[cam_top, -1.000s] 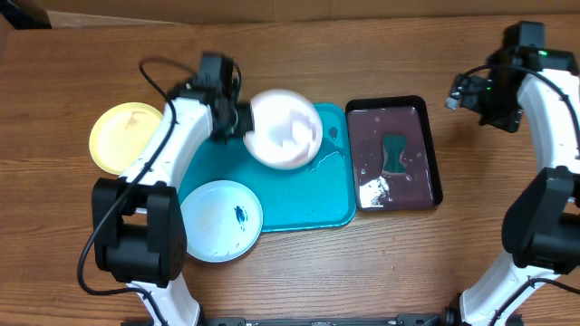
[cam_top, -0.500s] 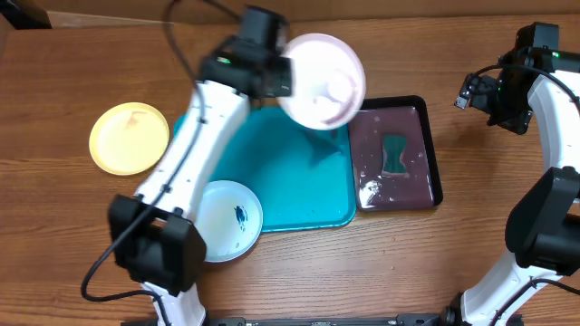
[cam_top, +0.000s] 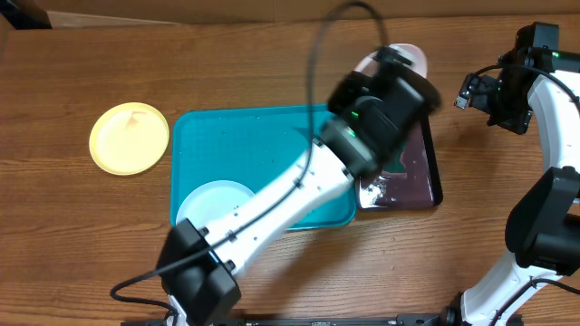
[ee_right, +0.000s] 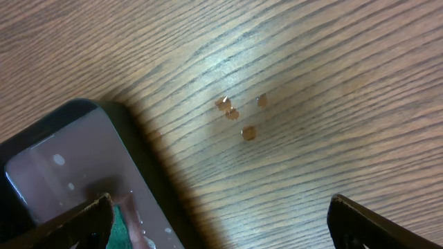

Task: Clean dirty plates on tray and stack at the side
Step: 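Lift the white plate with the left gripper and tilt it up, then swing the white plate left over the yellow plate with the left gripper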

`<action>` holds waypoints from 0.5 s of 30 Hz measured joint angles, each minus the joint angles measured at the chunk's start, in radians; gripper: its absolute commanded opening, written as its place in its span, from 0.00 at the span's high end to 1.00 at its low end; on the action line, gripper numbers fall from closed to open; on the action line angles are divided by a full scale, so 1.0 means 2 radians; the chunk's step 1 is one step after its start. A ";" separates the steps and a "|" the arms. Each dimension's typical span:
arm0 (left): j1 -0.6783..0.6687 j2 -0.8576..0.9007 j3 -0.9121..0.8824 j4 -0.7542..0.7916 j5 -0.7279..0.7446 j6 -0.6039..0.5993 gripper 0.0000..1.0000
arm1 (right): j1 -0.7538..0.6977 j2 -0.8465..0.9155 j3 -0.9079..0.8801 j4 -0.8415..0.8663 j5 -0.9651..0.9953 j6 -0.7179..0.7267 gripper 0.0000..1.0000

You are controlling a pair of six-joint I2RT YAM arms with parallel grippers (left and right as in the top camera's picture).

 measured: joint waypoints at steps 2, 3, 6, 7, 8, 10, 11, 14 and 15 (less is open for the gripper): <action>-0.023 0.000 0.000 0.019 -0.040 0.037 0.96 | 0.000 0.000 0.000 0.000 0.000 0.000 0.00; -0.033 0.000 0.000 0.027 -0.057 0.054 0.96 | 0.000 0.000 0.000 0.000 0.000 0.000 0.00; -0.053 0.000 0.000 0.047 -0.095 0.095 0.96 | 0.000 0.000 0.000 0.000 0.000 0.000 0.00; -0.057 0.000 0.000 0.054 -0.105 0.107 0.96 | 0.000 0.000 0.000 0.000 0.000 0.000 0.00; -0.060 0.000 0.000 0.056 -0.112 0.115 0.96 | 0.000 0.000 0.000 0.000 0.000 0.000 0.00; -0.062 0.000 0.000 0.059 -0.125 0.131 0.96 | 0.000 0.000 0.000 0.000 0.000 0.000 0.00; -0.062 0.000 0.000 0.060 -0.129 0.137 0.96 | 0.000 0.000 0.000 0.000 0.000 0.000 0.00; -0.062 0.000 0.000 0.061 -0.138 0.149 0.96 | 0.000 0.000 0.000 0.000 0.000 0.000 0.00; -0.062 0.000 0.000 0.061 -0.141 0.151 0.96 | 0.000 0.000 0.000 0.000 0.000 0.000 0.00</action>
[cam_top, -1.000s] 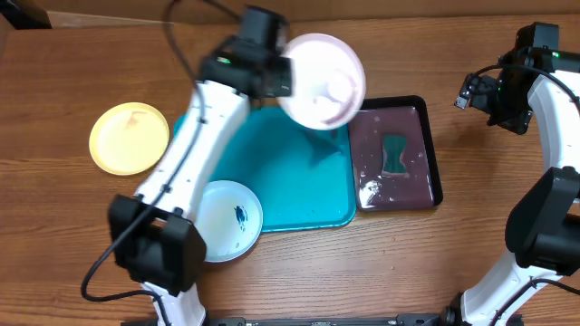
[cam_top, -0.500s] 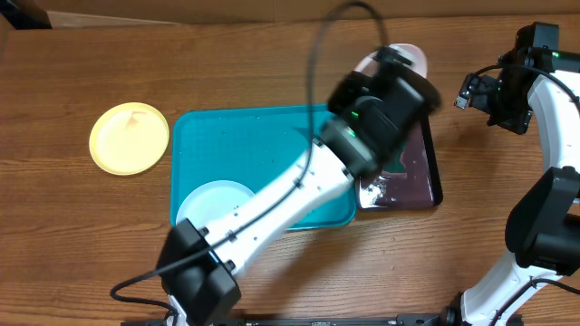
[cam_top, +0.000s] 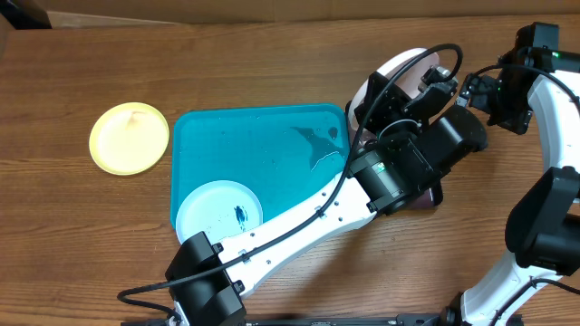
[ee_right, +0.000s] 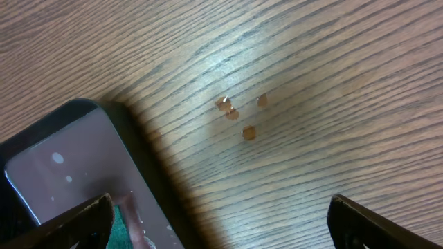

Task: Clean dirty plates on tray and stack at the side
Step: 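Swing the white plate left over the yellow plate with the left gripper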

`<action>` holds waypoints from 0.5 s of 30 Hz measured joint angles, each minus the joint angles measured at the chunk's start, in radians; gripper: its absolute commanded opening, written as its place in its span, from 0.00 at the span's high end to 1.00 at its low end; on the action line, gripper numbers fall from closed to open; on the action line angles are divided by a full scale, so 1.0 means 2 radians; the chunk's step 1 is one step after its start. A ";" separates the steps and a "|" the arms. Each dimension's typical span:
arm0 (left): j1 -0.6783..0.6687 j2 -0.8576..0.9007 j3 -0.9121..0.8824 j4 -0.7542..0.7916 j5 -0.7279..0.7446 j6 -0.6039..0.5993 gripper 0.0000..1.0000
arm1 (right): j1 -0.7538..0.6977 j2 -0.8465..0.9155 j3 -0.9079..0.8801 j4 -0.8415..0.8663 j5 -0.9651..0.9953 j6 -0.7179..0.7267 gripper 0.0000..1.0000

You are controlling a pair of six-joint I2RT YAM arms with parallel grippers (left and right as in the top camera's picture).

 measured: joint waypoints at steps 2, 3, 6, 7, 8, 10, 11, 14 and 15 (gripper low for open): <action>0.000 0.000 0.000 0.000 -0.002 0.002 0.96 | 0.000 0.000 0.000 0.000 0.000 0.000 0.00; 0.000 0.000 0.000 0.000 -0.003 0.003 0.96 | 0.000 0.000 0.000 0.000 0.000 0.000 0.00; 0.000 0.000 0.000 0.000 -0.005 0.004 0.96 | 0.000 0.000 0.000 0.000 0.000 0.000 0.00; 0.000 0.000 0.000 0.000 -0.005 0.004 0.96 | 0.000 0.000 0.000 0.000 0.000 0.000 0.00; 0.000 0.000 0.000 0.000 -0.005 0.003 0.96 | 0.000 0.000 0.000 -0.001 0.000 0.000 0.00; 0.001 0.000 0.000 0.000 -0.005 0.001 0.96 | 0.000 0.000 0.000 0.000 0.000 0.000 0.00; 0.002 0.000 0.000 -0.002 -0.005 -0.003 0.96 | 0.000 0.000 0.000 0.000 0.000 0.000 0.00; 0.005 0.000 0.000 -0.027 0.001 -0.030 0.96 | 0.000 0.000 0.000 0.000 0.000 0.000 0.00; 0.007 0.000 0.001 -0.043 0.009 -0.044 0.96 | 0.000 0.000 0.000 0.000 0.000 0.000 0.00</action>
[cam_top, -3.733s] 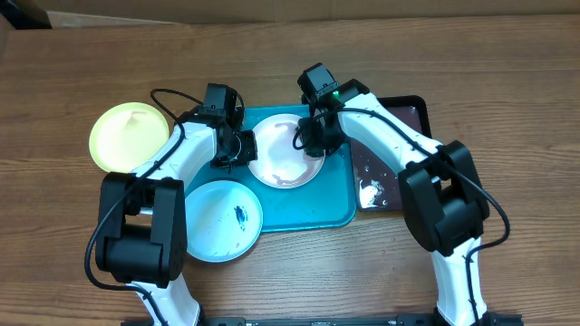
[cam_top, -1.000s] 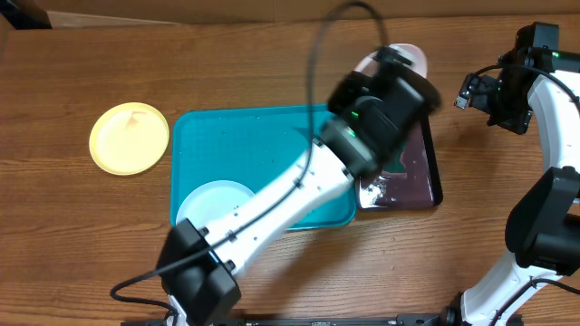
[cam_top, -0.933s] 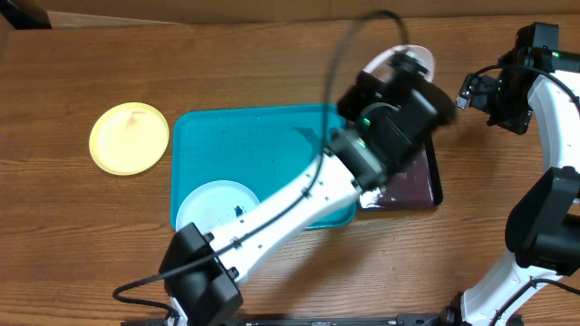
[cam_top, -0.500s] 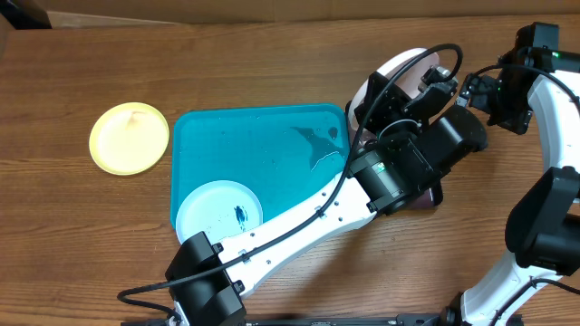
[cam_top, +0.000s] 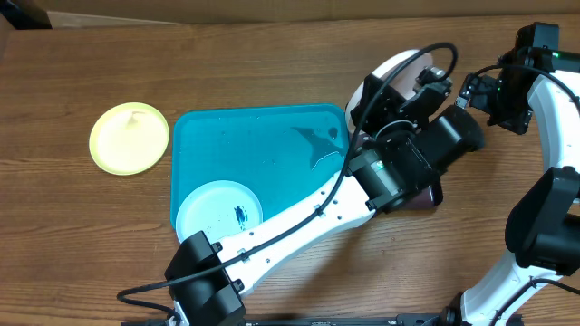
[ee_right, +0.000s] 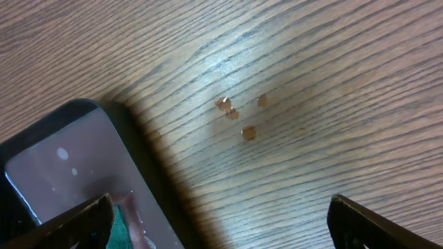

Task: Clean dirty plates on tray and stack at the side
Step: 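Swing the white plate left over the yellow plate with the left gripper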

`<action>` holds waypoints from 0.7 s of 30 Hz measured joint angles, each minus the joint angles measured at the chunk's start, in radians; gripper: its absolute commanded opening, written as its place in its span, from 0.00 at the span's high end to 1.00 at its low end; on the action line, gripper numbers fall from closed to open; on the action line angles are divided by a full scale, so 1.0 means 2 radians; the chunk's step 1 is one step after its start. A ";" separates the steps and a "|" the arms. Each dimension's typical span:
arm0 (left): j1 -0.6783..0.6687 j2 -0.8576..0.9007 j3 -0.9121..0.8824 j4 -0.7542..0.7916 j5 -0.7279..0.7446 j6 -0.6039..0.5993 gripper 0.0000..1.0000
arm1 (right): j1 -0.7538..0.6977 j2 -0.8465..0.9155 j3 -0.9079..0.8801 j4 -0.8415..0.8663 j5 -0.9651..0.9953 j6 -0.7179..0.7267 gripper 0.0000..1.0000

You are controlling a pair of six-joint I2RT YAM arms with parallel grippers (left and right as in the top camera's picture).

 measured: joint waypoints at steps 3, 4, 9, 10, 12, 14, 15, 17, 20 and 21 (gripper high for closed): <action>0.016 0.000 0.000 -0.062 0.044 -0.068 0.96 | 0.000 0.000 0.000 0.000 0.000 0.000 0.00; 0.023 0.000 0.000 -0.077 0.059 -0.090 0.96 | 0.000 0.000 0.000 0.000 0.000 0.000 0.00; 0.089 0.005 0.001 -0.146 0.184 -0.203 0.96 | 0.000 0.000 0.000 0.000 0.000 0.000 0.00; 0.108 0.008 0.001 -0.159 0.222 -0.223 0.96 | 0.000 0.000 0.000 0.000 0.000 0.000 0.00; 0.152 0.015 0.001 -0.186 0.302 -0.257 0.96 | 0.000 0.000 0.000 0.000 0.000 0.000 0.00; 0.194 0.020 0.001 -0.202 0.375 -0.279 0.96 | 0.000 0.000 0.000 0.000 0.000 0.000 0.00; 0.223 0.023 0.001 -0.209 0.420 -0.289 0.96 | 0.000 0.000 0.000 0.000 0.000 0.000 0.00; 0.283 0.025 0.001 -0.221 0.505 -0.303 0.96 | 0.000 0.000 0.000 0.000 0.000 0.000 0.00; 0.376 0.026 0.001 -0.243 0.608 -0.313 0.96 | 0.000 0.000 0.000 0.000 0.000 0.000 0.00; 0.408 0.026 0.001 -0.254 0.636 -0.313 0.96 | 0.000 0.000 0.000 0.000 0.000 0.000 0.00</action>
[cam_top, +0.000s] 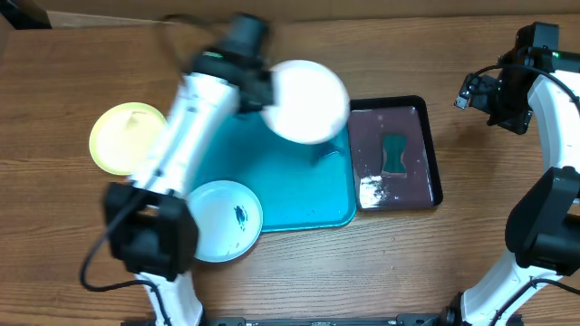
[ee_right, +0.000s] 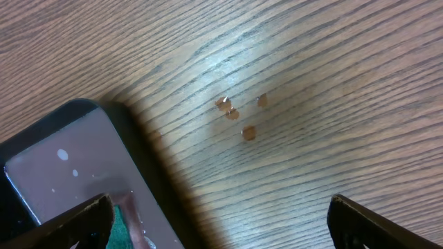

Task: Clean dirty plates on tray and stack at the side
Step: 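Swing the white plate left over the yellow plate with the left gripper, then lower the white plate onto the yellow plate and open the left gripper, then withdraw the left gripper and move it toward the remaining white plate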

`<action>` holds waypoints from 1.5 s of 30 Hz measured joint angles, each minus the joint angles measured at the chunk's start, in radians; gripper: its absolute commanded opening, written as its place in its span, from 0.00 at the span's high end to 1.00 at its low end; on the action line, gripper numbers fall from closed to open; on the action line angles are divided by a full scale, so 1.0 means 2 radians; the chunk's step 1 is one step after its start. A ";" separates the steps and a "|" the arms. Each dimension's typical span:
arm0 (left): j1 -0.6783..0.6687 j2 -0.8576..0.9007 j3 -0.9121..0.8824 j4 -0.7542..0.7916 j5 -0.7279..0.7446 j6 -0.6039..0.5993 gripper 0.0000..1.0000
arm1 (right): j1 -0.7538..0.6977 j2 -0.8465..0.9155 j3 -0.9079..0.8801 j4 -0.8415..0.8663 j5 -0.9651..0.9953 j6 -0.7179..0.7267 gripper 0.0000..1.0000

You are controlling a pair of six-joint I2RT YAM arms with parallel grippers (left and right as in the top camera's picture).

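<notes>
My left gripper (cam_top: 261, 91) is shut on the left rim of a pale round plate (cam_top: 310, 101), holding it above the back right part of the teal tray (cam_top: 299, 195). The arm is blurred. A light blue plate (cam_top: 220, 220) with a dark smear lies on the tray's front left corner. A yellow plate (cam_top: 122, 138) lies on the wood left of the tray. My right gripper (ee_right: 220, 211) hangs open over bare wood, with nothing between its fingers, to the right of the dark basin (ee_right: 48, 162).
The dark basin (cam_top: 431, 149) holds water, foam and a green sponge (cam_top: 394, 154). A few small brown drops (ee_right: 239, 114) mark the wood in the right wrist view. My right arm (cam_top: 535, 100) stands at the right edge of the table.
My left arm was reaching over the dark basin with the pale plate and is now far to the left, holding the plate over the teal tray. The right gripper has not moved.
The left arm first lay across the tray and basin with the pale plate near the basin's far end. At the two later moments it held the plate at the basin's back edge. Now the plate is over the teal tray and the sponge lies uncovered.
</notes>
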 measured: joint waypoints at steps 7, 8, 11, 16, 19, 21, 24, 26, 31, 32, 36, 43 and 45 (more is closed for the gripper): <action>0.212 0.000 0.000 -0.086 0.087 0.000 0.96 | 0.000 0.000 0.000 0.000 0.000 0.000 0.00; 0.241 0.000 0.000 -0.097 0.086 0.000 0.95 | 0.000 0.000 0.000 0.000 0.000 0.000 0.00; 0.318 0.000 0.000 -0.117 0.068 0.000 0.96 | 0.000 0.000 0.000 0.000 0.000 0.000 0.00; 0.414 0.000 -0.016 -0.112 0.001 0.000 0.96 | 0.000 0.000 0.000 0.000 0.000 0.000 0.00; 0.449 0.000 -0.053 -0.078 -0.028 -0.006 0.95 | 0.000 0.000 0.000 0.000 0.000 0.000 0.00; 0.455 0.000 -0.076 -0.047 -0.035 -0.009 0.95 | 0.000 0.000 0.000 0.000 0.000 0.000 0.00; 0.452 0.000 -0.112 -0.004 -0.038 -0.010 0.92 | 0.000 0.000 0.000 0.001 0.000 0.000 0.00; 0.448 0.000 -0.119 0.013 -0.038 -0.010 0.89 | 0.000 0.000 0.000 0.001 0.000 0.000 0.00; 0.432 0.000 -0.120 0.045 -0.037 -0.014 0.56 | 0.000 0.000 0.000 0.000 0.000 0.000 0.00; 0.428 0.000 -0.120 0.050 -0.037 -0.014 0.51 | 0.000 0.000 0.000 0.001 0.000 0.000 0.00; 0.418 0.000 -0.120 0.046 -0.030 -0.012 0.52 | 0.000 0.000 0.000 0.000 0.000 0.000 0.00; 0.414 -0.017 -0.120 0.004 -0.005 -0.011 0.49 | 0.000 0.000 0.000 0.001 0.000 0.000 0.00; 0.414 -0.043 -0.120 -0.007 0.006 -0.010 0.48 | 0.000 0.000 0.000 0.000 0.000 0.000 0.00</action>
